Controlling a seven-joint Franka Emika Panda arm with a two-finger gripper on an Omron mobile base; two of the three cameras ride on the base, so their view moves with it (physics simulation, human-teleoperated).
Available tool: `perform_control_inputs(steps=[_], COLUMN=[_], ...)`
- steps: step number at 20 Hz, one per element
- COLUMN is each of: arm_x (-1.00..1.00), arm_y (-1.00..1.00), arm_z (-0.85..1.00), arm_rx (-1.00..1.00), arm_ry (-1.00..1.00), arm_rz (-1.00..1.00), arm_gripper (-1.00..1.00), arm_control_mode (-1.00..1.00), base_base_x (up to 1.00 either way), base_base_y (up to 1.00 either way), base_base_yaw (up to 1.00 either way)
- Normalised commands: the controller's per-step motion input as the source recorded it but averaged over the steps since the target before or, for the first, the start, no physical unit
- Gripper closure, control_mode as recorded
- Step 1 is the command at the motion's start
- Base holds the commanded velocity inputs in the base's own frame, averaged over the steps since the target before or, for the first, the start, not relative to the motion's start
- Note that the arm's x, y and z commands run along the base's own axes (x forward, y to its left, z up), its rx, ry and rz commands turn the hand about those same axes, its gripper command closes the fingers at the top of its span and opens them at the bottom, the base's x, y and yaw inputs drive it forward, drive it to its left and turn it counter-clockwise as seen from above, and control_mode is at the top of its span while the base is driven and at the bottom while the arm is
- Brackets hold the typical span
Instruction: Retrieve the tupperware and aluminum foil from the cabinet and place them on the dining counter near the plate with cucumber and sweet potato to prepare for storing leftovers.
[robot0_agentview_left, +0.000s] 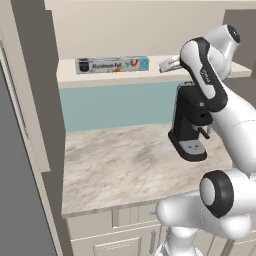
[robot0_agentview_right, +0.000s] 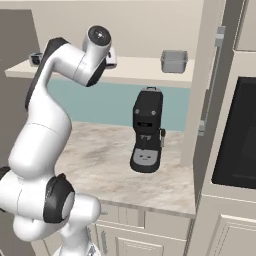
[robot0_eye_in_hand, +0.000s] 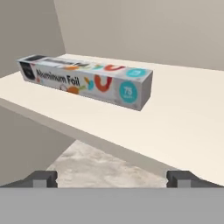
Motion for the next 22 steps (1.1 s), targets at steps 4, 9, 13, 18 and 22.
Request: perform_control_inputs(steps=[4, 9, 13, 18, 22], arm_x=[0.60, 0.42, 0.29, 0.25, 0.35], arm_y=[0.14, 0.06, 0.00, 0.00, 0.00], arm_z=[0.00, 0.00, 0.00, 0.00, 0.00], arm_rx=[0.00, 0.00, 0.00, 0.00, 0.00], arm_ry=[0.00, 0.00, 0.00, 0.00, -0.02], arm_rz=[0.09, 0.17, 0.22, 0.22, 0.14], arm_gripper=[-1.00, -1.00, -1.00, -1.00, -1.00], arm_control_mode=[-1.00, -1.00, -1.00, -1.00, -1.00], base_base_x=[0.00, 0.00, 0.00, 0.00, 0.00], base_base_y=[0.00, 0.00, 0.00, 0.00, 0.00], base_base_yaw=[0.00, 0.00, 0.00, 0.00, 0.00])
